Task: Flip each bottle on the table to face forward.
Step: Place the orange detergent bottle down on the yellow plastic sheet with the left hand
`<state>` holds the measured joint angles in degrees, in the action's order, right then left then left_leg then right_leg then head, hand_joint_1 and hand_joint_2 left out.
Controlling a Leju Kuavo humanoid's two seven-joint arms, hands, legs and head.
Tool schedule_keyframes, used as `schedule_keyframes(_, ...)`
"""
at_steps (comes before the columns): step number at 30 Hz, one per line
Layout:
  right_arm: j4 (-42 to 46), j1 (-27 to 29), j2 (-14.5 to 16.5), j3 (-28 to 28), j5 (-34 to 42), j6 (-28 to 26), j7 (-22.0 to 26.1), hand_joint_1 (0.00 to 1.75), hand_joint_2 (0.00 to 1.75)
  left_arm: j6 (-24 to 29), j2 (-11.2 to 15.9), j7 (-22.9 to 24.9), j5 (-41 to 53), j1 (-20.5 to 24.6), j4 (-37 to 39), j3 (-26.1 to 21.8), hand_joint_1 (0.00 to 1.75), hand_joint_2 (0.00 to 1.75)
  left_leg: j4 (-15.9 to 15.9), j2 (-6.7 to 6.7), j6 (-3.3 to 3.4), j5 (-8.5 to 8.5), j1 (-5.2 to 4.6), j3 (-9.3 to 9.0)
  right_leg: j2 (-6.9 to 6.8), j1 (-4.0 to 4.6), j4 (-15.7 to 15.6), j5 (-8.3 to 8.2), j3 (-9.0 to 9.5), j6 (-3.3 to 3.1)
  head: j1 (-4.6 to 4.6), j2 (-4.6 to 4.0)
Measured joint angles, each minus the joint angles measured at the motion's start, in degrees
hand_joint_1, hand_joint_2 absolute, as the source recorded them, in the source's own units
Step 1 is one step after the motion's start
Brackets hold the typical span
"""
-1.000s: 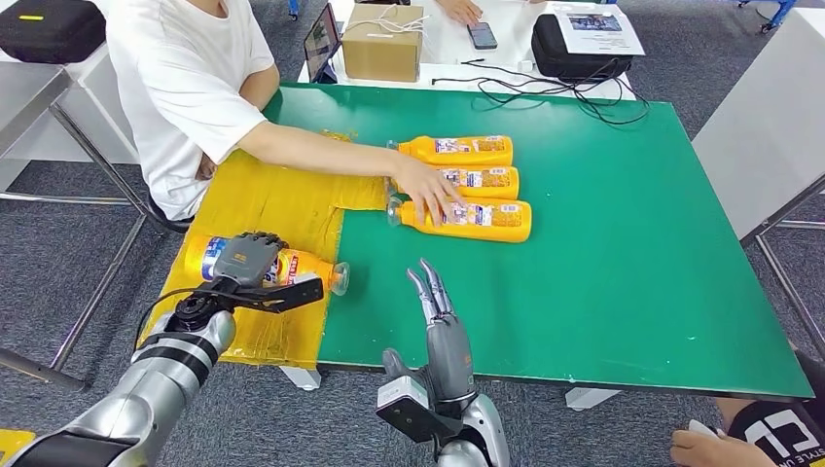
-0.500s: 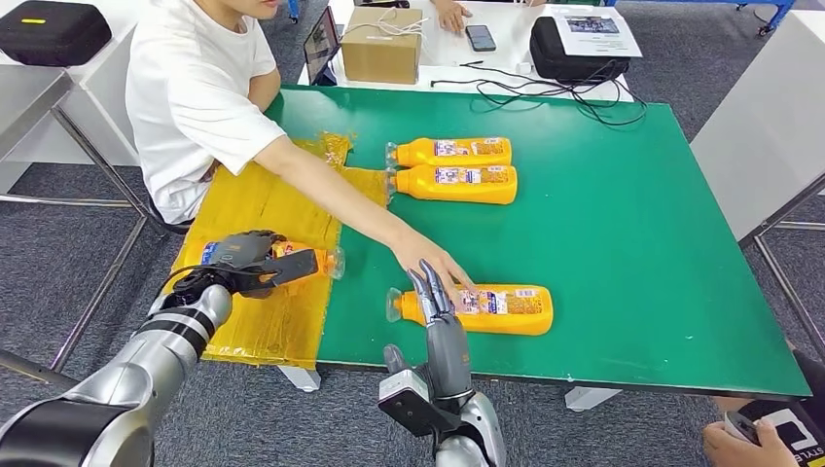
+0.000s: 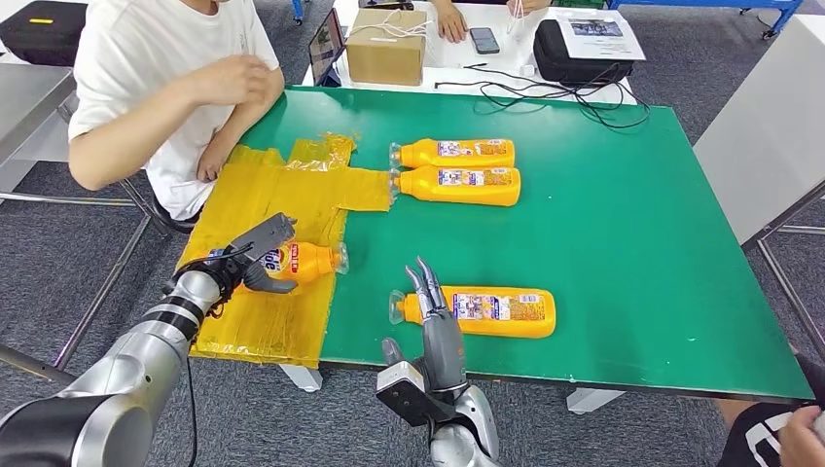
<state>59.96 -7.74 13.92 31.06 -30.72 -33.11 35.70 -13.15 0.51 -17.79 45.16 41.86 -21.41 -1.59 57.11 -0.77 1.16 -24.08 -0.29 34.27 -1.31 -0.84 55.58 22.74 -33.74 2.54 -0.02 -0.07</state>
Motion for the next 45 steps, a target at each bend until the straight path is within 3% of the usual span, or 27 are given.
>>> schedule_keyframes(6, -0.8, 0.01, -0.06, -0.37, -2.08, -1.07, -0.69, 0.0, 0.0, 2.72, -1.57, -7.8, -6.94, -2.9, -3.13, -0.44, 0.0, 1.75, 0.03, -0.03, 0.0, 0.0, 0.0, 0.09, 0.02, 0.01, 0.0, -0.02, -0.15, 0.01, 0.0, 0.0)
schedule_keyframes(9, -0.27, 0.59, -0.13, -2.09, -13.98, -4.55, -3.05, 0.0, 0.0, 2.14, -3.08, -11.68, -15.91, -6.4, -10.16, -0.49, 0.0, 1.75, 0.04, -0.05, 0.0, 0.0, 0.0, 0.22, 0.04, 0.02, 0.0, -0.03, -0.29, 0.02, 0.0, 0.0)
schedule_keyframes(12, 0.9, 1.4, 0.16, -6.4, -29.59, -6.4, -3.68, 0.0, 0.0, 1.6, -4.74, -12.28, -23.07, -9.78, -19.97, -0.03, 0.0, 1.75, 0.04, -0.04, -0.01, -0.01, 0.0, 0.34, 0.03, 0.02, 0.0, -0.02, -0.37, 0.02, -0.01, 0.0)
schedule_keyframes(19, 2.22, 2.24, 0.63, -11.19, -31.9, -6.68, -4.22, 0.0, 0.0, 1.46, -6.15, -11.98, -25.54, -13.62, -31.43, 0.96, 0.0, 1.75, 0.04, -0.06, -0.01, -0.03, 0.0, 0.38, 0.05, 0.02, -0.01, -0.02, -0.45, 0.02, 0.0, 0.0)
schedule_keyframes(21, 3.3, 2.68, 0.86, -12.31, -36.8, -6.69, -6.05, 0.0, 0.87, 0.96, -6.44, -12.33, -28.0, -14.44, -33.41, 1.04, 0.0, 1.75, 0.04, -0.05, -0.01, -0.02, 0.0, 0.38, 0.05, 0.03, -0.01, -0.02, -0.44, 0.02, -0.01, 0.0)
schedule_keyframes(23, 4.41, 2.76, 0.69, -13.53, -45.46, -6.69, -11.95, 0.0, 1.75, -1.09, -6.61, -12.09, -32.16, -15.55, -36.04, 1.35, 0.0, 1.75, 0.03, -0.05, -0.01, -0.02, 0.0, 0.38, 0.06, 0.03, 0.0, -0.02, -0.44, 0.02, -0.02, 0.0)
schedule_keyframes(25, 4.12, 2.04, -0.37, -13.96, -52.52, -6.62, -20.63, 0.0, 1.75, -3.07, -6.65, -11.43, -36.13, -16.86, -39.33, 1.98, 0.0, 1.75, 0.03, -0.05, -0.01, -0.02, 0.0, 0.4, 0.05, 0.02, 0.0, -0.02, -0.43, 0.02, -0.01, 0.0)
schedule_keyframes(27, 2.26, 0.72, -1.95, -13.76, -54.53, -6.04, -27.79, 0.0, 1.75, -3.42, -6.69, -10.85, -38.33, -18.23, -42.64, 2.49, 0.0, 1.75, 0.03, -0.05, -0.01, -0.02, -0.01, 0.41, 0.04, 0.01, -0.01, -0.02, -0.43, 0.02, 0.0, 0.0)
schedule_keyframes(30, -1.07, -1.43, -4.55, -13.39, -54.35, -3.25, -33.74, 0.0, 1.75, -3.06, -6.71, -10.09, -39.06, -20.12, -46.89, 3.1, 0.0, 1.75, 0.04, -0.04, 0.0, -0.02, -0.04, 0.42, 0.03, -0.03, -0.02, -0.03, -0.42, 0.03, 0.0, 0.0)
schedule_keyframes(37, -7.66, -5.35, -8.76, -12.9, -53.3, 4.41, -38.69, 0.0, 1.75, 0.41, -6.69, -7.29, -36.18, -22.37, -50.88, 4.32, 0.0, 1.75, 0.04, -0.03, 0.0, -0.02, -0.05, 0.43, 0.03, -0.02, -0.02, -0.04, -0.44, 0.04, -0.01, 0.0)
schedule_keyframes(45, -13.18, -8.63, -10.91, -12.9, -52.09, 6.31, -40.77, 0.0, 1.75, 4.55, -6.63, -3.59, -32.76, -23.05, -50.26, 5.77, 0.0, 1.75, 0.04, -0.05, 0.0, -0.02, -0.03, 0.39, 0.04, 0.0, -0.02, -0.04, -0.43, 0.04, -0.01, 0.0)
